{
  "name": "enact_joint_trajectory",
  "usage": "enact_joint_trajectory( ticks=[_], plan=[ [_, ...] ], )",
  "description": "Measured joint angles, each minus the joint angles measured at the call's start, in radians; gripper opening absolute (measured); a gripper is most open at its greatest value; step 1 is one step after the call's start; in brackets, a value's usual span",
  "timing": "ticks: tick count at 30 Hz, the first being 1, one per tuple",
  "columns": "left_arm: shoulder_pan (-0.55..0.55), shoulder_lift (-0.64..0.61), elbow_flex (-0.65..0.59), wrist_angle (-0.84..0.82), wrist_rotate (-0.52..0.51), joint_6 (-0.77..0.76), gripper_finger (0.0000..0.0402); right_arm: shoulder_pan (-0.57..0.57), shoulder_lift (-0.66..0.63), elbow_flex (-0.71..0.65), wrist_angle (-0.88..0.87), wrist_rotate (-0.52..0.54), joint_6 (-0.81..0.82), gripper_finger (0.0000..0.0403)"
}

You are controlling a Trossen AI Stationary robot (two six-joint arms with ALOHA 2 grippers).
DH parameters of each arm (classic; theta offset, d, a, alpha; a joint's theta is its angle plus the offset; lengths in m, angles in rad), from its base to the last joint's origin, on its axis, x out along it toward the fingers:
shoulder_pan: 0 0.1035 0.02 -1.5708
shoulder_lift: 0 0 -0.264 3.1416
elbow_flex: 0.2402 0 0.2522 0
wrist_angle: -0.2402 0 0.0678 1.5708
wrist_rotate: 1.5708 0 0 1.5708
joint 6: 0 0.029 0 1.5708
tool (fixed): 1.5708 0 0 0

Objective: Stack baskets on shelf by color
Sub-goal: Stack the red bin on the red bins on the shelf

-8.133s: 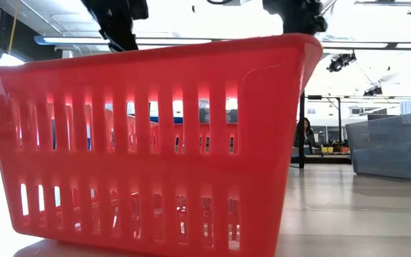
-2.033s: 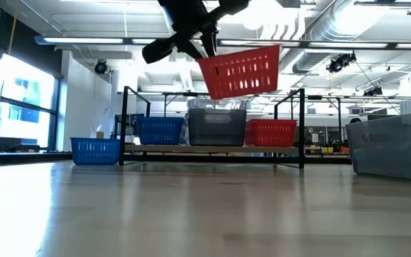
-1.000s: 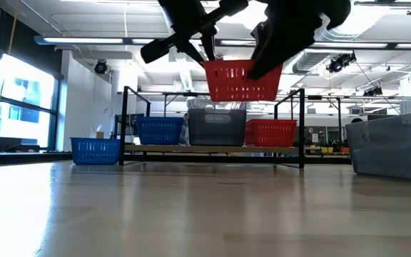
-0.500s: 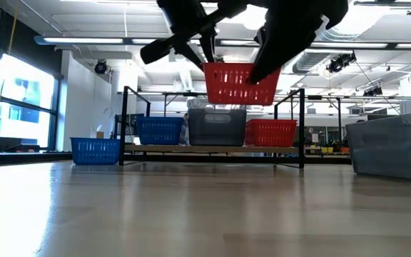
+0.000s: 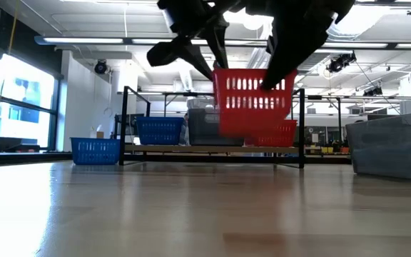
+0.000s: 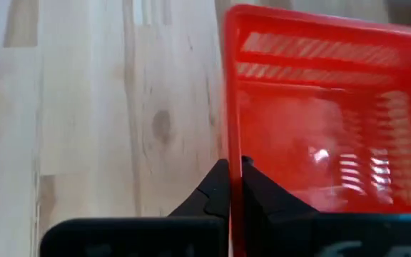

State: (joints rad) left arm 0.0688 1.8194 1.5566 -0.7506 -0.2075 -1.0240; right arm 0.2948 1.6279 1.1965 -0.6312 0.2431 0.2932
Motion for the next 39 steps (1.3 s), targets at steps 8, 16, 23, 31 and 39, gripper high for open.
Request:
enact_joint_trajectory(
  ticks=[8, 16, 23, 31, 39],
  plan=[
    [0.032, -0.016, 0.0, -0.006, 0.087, 0.174, 0.0134, 0.04, 0.0, 0.0, -0.033, -0.015, 0.089, 0.0],
    [0.081, -0.096, 0.0, -0.011, 0.103, 0.337, 0.0129, 0.093, -0.023, 0.0, -0.038, 0.002, 0.204, 0.0],
    [0.129, -0.198, 0.0, -0.017, 0.13, 0.478, 0.0129, 0.129, -0.079, 0.0, -0.04, 0.079, 0.26, 0.0],
    [0.141, -0.311, 0.0, -0.029, 0.13, 0.615, 0.0129, 0.123, -0.165, 0.0, -0.071, 0.187, 0.248, 0.0],
    [0.141, -0.397, -0.001, -0.075, 0.117, 0.72, 0.0129, 0.066, -0.281, 0.0, -0.135, 0.272, 0.19, 0.0]
  ],
)
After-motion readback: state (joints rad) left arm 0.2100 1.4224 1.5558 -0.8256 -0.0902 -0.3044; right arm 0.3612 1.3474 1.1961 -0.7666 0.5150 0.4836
